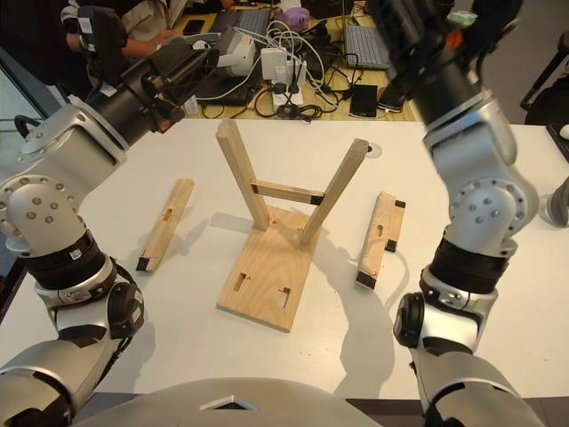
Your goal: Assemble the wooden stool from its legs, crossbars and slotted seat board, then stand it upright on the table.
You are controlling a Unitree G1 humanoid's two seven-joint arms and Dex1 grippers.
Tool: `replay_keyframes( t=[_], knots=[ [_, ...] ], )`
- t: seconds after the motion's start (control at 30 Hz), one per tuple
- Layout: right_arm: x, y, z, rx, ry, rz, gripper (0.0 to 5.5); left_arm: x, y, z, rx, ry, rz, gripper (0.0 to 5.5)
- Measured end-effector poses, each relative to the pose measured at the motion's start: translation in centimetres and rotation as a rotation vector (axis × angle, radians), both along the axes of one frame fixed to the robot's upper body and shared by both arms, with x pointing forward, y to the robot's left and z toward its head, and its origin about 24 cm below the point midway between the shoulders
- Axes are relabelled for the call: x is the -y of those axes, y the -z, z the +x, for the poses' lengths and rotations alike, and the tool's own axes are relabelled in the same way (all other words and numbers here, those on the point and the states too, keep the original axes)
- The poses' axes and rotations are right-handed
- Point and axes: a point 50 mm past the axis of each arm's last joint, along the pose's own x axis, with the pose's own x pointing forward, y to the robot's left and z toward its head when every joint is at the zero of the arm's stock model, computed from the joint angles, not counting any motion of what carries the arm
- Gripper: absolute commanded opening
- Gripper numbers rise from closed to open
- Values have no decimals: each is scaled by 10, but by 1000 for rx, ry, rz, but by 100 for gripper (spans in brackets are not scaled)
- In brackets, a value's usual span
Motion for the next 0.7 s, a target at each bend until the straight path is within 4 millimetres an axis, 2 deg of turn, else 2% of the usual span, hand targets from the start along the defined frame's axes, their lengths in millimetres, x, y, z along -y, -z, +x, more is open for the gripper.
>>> replay_keyframes(
  t=[0.03,0.13,0.2,0.33,0.43,0.47,0.53,0.57,0.6,0.7],
  knots=[
    [-9,39,-2,-128,-20,-118,300,0,0,0,0,2,-1,276],
    [-17,46,-9,-74,-22,-348,300,1,0,0,-3,-1,2,276],
    [-24,49,-12,-42,-21,-392,300,3,1,0,-7,4,10,276],
    [-31,52,-11,-47,-41,-282,300,4,5,0,-21,-1,19,276],
    [-25,42,-3,-61,-28,-143,300,4,6,0,-24,-8,19,276],
    [-21,34,1,-64,-17,-74,300,3,6,0,-26,-9,20,276],
    [-13,5,1,4,-36,52,300,2,7,0,-28,-13,24,276],
    [-12,-2,-3,28,-81,82,300,1,7,0,-26,-15,28,276],
    [-15,-1,-13,30,-163,76,300,-1,7,0,-24,-21,34,276],
    [-17,27,-50,-67,-420,18,300,-14,6,-1,-22,-60,52,276]
  ],
)
